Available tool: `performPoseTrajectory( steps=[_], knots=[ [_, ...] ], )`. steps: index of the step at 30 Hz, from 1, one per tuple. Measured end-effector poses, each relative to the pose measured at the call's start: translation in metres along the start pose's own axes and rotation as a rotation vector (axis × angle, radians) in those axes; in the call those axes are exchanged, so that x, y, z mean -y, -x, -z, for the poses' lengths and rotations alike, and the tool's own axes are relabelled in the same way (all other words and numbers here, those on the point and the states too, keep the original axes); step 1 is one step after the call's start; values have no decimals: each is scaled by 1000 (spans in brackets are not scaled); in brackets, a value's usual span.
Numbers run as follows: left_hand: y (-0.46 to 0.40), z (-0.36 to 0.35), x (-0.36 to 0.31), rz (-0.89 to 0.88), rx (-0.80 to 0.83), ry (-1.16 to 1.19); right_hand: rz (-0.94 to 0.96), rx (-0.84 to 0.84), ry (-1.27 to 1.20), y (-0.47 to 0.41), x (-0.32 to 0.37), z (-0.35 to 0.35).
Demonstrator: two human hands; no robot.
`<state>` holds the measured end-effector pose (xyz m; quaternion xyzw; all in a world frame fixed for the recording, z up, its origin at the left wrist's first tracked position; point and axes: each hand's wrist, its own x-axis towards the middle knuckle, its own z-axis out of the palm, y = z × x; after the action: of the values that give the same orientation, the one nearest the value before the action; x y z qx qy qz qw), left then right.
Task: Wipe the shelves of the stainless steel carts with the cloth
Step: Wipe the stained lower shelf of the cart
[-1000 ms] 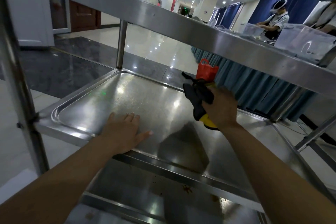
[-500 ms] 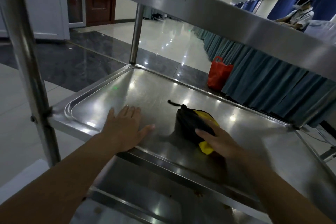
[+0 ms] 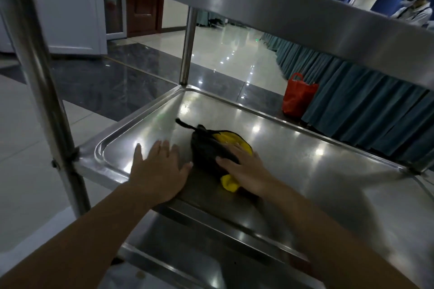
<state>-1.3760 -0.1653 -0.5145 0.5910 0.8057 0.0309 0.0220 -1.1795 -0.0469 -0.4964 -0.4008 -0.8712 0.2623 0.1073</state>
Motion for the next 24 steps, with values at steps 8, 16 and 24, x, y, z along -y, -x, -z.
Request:
performPoseTrajectory(
  steps=[8, 16, 24],
  knots=[
    [7, 2, 15, 93, -81, 92, -349, -263, -51, -39, -65, 47],
    [9, -1, 21, 232, -124, 149, 24, -51, -30, -145, 82, -51],
    [12, 0, 21, 255, -109, 96, 68, -78, -32, -156, 68, -44]
  ],
)
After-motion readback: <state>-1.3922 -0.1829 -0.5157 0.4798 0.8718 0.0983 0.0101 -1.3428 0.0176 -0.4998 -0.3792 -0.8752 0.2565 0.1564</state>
